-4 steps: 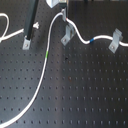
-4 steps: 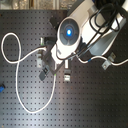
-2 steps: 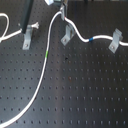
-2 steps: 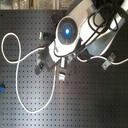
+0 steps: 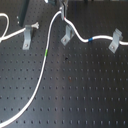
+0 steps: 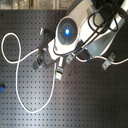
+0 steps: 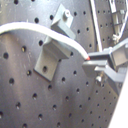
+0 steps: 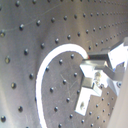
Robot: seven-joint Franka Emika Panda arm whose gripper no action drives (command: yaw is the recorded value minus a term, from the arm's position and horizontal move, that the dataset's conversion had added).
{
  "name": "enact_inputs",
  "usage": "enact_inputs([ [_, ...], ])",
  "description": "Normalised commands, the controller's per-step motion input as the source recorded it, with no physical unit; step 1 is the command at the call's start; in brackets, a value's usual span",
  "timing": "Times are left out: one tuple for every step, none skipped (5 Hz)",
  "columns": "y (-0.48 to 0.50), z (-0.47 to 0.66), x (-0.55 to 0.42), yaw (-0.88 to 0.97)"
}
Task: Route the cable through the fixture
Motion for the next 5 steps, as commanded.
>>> enact_inputs([
  [0.071,0.15,0.155,0.67],
  [0.017,0.0,0.051,0.01],
  [0.022,0.47,0.235,0.03],
  [-0.19,0.7,0.169,0.0],
  [-0.181,0.65,0.122,0.0],
])
